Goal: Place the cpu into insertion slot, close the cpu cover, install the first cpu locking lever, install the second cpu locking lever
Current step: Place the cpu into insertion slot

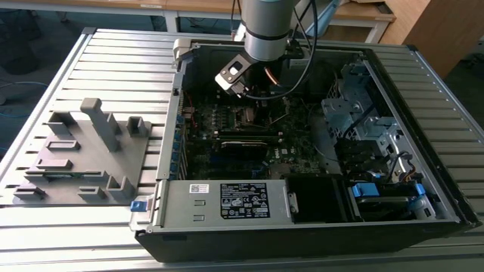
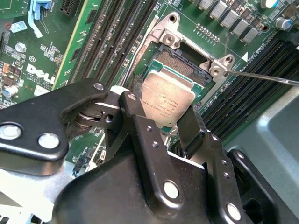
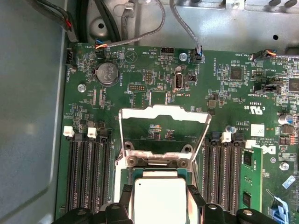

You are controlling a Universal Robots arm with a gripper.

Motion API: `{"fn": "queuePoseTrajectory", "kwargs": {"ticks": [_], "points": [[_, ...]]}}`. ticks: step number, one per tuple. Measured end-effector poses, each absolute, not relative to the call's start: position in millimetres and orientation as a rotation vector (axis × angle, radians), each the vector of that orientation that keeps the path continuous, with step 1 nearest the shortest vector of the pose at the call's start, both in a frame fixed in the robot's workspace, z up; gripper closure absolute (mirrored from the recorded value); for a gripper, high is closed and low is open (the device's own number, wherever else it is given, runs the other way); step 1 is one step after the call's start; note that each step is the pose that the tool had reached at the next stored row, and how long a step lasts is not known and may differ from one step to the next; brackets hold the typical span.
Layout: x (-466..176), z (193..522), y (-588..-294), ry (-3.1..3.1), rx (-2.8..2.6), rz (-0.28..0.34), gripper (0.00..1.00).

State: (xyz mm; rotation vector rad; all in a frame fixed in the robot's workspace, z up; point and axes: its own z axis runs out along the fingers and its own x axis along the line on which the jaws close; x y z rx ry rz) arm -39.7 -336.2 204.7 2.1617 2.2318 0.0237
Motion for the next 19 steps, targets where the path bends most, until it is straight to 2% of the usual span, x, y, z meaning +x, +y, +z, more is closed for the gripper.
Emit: {"fn": "queuePoseTrajectory", "kwargs": {"ticks": [19], "points": [[-45.4,196.9,-336.1,2.230,2.162,0.022,0.46]]}}
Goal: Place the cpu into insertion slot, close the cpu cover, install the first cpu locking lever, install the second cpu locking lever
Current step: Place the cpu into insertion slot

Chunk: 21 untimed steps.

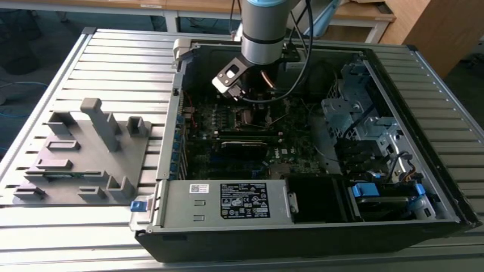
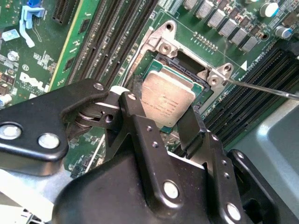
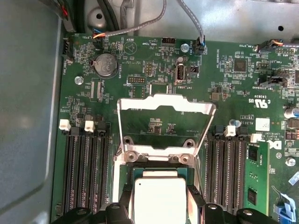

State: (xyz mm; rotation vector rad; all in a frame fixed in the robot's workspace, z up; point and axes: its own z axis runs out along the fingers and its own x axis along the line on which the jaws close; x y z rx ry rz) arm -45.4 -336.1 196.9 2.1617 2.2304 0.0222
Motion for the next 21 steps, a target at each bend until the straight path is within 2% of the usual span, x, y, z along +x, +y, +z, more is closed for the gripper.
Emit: {"fn": "queuePoseTrajectory", "kwargs": {"ticks": [21], "points": [[-46.1,192.9,-336.1,2.228,2.164,0.022,0.46]]}}
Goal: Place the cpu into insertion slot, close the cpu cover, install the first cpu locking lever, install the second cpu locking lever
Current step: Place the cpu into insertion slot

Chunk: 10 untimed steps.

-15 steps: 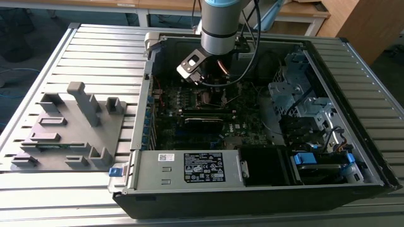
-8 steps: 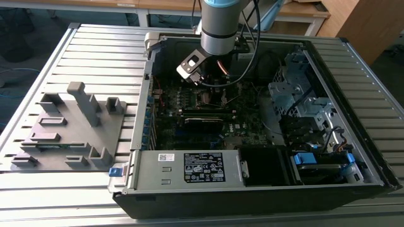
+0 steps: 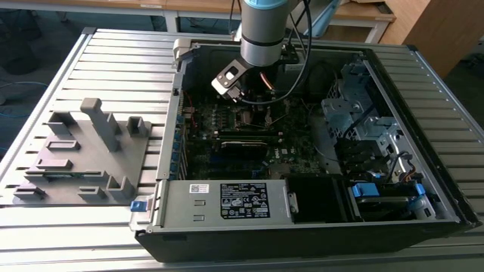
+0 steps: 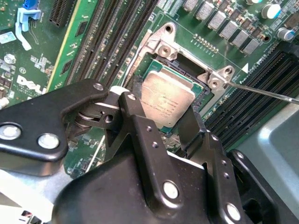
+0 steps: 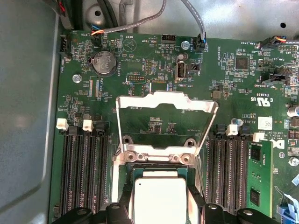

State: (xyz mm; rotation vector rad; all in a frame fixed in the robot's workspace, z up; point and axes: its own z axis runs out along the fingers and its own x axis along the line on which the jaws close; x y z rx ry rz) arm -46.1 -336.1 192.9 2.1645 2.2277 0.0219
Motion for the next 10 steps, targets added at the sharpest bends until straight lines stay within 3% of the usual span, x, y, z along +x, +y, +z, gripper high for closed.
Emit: {"fn": "queuePoseTrajectory", "kwargs": {"ticks": [10], "points": [[-46.1,194.2,-336.1,2.228,2.165,0.022,0.46]]}}
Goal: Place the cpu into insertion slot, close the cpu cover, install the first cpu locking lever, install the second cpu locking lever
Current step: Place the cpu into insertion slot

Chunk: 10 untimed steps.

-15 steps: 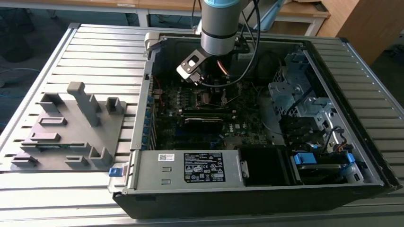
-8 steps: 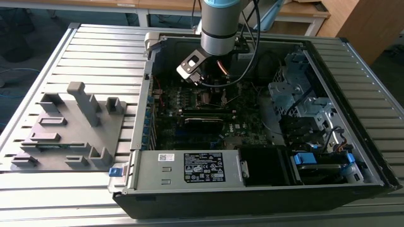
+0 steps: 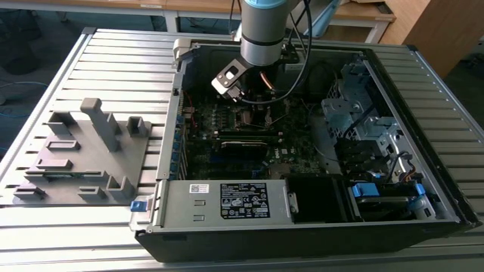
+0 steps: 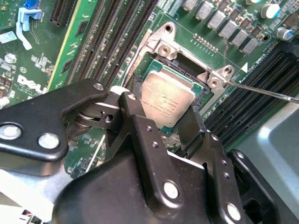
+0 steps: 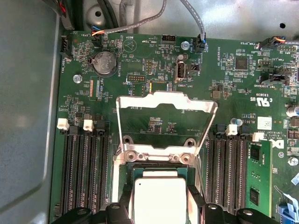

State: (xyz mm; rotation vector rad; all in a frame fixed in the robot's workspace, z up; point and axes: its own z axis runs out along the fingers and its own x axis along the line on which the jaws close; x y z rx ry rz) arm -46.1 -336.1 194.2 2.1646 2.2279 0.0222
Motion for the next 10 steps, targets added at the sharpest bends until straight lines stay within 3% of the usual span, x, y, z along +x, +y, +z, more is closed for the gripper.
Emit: {"fn": "queuePoseTrajectory", "kwargs": {"ticks": [10], "points": [[-46.1,193.9,-336.1,2.213,2.181,0.022,0.46]]}}
